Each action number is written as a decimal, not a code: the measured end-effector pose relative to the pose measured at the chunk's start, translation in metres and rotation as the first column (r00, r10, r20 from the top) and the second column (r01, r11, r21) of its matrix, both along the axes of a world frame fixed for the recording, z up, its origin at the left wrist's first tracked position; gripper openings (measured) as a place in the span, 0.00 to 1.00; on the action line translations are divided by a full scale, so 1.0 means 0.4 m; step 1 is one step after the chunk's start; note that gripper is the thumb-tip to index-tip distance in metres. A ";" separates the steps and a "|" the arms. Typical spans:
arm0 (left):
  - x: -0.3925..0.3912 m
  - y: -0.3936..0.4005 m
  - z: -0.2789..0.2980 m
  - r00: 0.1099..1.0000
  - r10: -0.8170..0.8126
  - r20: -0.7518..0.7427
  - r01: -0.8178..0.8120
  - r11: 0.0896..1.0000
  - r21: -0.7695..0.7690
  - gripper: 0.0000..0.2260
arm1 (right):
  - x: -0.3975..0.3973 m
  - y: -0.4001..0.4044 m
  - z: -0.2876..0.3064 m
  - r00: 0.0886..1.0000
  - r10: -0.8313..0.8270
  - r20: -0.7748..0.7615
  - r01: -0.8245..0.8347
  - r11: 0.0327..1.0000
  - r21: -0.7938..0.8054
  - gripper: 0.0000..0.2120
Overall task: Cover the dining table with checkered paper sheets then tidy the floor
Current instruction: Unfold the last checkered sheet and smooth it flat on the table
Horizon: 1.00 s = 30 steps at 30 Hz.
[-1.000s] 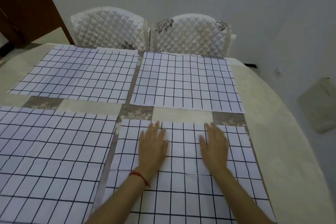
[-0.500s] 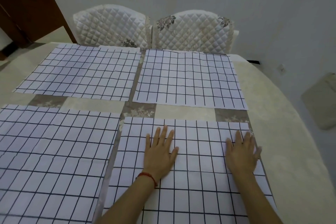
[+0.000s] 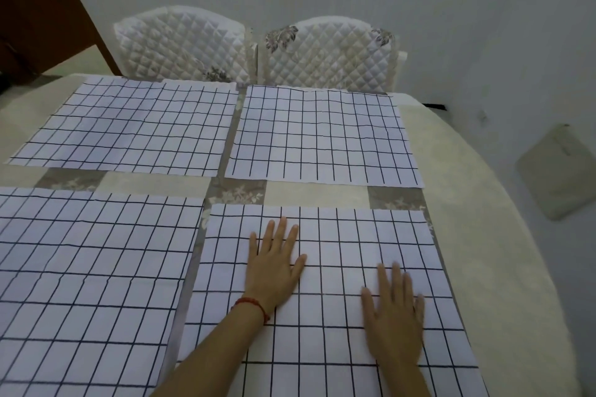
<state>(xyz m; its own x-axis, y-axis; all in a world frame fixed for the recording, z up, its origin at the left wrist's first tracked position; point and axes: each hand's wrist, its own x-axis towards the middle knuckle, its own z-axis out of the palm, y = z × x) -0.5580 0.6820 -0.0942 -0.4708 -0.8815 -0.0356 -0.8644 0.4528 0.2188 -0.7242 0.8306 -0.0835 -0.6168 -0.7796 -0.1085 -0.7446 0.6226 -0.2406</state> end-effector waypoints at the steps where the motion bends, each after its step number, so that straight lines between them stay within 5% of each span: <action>1: 0.000 -0.001 0.001 1.000 -0.002 -0.001 0.002 1.000 0.000 0.27 | -0.012 0.014 0.004 0.999 -0.039 0.008 0.039 0.999 0.016 0.27; 7: -0.002 0.000 0.001 1.000 -0.006 0.005 0.006 1.000 0.006 0.27 | 0.008 0.002 0.039 0.989 -0.148 0.028 0.148 0.989 0.004 0.27; 10: -0.002 0.001 0.002 1.000 -0.002 0.010 0.002 1.000 0.000 0.27 | 0.055 -0.065 0.055 0.995 0.094 -0.024 -0.096 0.991 -0.095 0.28; 14: -0.001 0.003 0.004 1.000 -0.006 0.010 0.006 1.000 -0.003 0.28 | 0.041 -0.145 0.040 0.946 0.325 -0.007 -0.325 0.945 -0.033 0.26; 24: 0.021 0.107 0.021 0.999 -0.033 0.028 0.032 0.999 0.007 0.29 | 0.017 -0.154 0.013 0.947 0.321 -0.012 -0.321 0.947 0.009 0.27; 30: 0.131 0.131 0.032 0.996 0.087 -0.004 -0.087 0.996 -0.012 0.31 | 0.016 -0.148 0.012 0.947 0.320 0.007 -0.320 0.947 -0.030 0.26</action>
